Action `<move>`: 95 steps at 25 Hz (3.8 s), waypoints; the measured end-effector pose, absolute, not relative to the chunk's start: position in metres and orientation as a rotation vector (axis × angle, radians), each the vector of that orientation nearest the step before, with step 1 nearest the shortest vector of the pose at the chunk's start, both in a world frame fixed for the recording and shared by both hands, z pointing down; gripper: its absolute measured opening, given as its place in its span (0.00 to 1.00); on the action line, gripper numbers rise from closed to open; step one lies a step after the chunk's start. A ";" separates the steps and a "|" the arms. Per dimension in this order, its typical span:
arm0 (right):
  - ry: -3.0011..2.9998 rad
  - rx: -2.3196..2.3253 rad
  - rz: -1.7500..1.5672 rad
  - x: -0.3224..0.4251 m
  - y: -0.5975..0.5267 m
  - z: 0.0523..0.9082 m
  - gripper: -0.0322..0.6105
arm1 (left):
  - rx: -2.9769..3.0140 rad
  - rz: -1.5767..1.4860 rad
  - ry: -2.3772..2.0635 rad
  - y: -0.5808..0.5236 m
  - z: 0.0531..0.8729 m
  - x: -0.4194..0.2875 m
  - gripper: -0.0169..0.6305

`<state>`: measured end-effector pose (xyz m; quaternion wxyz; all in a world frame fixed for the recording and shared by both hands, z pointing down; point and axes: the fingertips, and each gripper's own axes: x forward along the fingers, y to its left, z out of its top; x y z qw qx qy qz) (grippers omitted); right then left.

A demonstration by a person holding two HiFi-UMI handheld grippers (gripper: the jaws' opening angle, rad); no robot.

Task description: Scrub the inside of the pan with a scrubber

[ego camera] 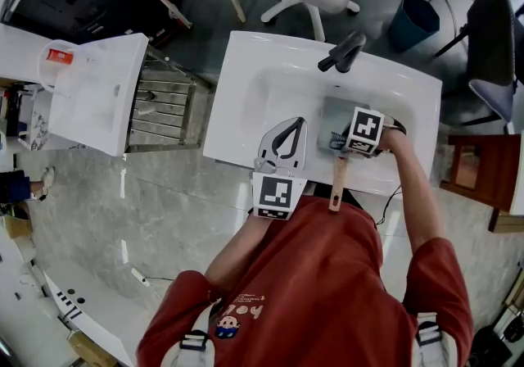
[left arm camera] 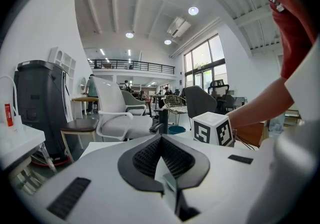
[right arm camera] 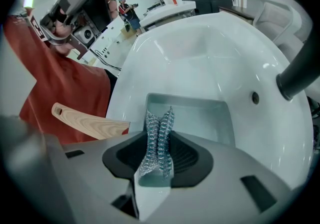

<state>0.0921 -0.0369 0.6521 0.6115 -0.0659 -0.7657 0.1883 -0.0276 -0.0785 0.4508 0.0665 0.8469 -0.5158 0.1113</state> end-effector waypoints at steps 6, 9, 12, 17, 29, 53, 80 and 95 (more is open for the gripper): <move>-1.783 -0.105 0.415 0.092 -0.046 0.658 0.28 | 2.564 0.341 -1.536 -0.075 0.451 -0.023 0.04; -1.794 -0.059 0.381 0.094 -0.055 0.664 0.28 | 2.568 0.347 -1.532 -0.073 0.452 -0.020 0.04; -1.813 -0.007 0.337 0.095 -0.066 0.671 0.28 | 2.566 0.350 -1.533 -0.072 0.452 -0.020 0.04; -1.792 0.097 0.221 0.101 -0.088 0.679 0.28 | 2.562 0.346 -1.530 -0.072 0.453 -0.019 0.04; -1.753 0.195 0.044 0.099 -0.109 0.708 0.28 | 2.543 0.366 -1.549 -0.070 0.456 -0.026 0.04; -1.803 0.300 0.089 0.104 -0.127 0.705 0.28 | 2.558 0.372 -1.535 -0.066 0.455 -0.025 0.04; -1.761 -0.086 0.437 0.118 -0.030 0.644 0.27 | 2.609 0.404 -1.422 -0.057 0.464 0.008 0.04; -1.786 -0.008 0.397 0.124 -0.050 0.659 0.27 | 2.583 0.408 -1.444 -0.055 0.468 0.004 0.04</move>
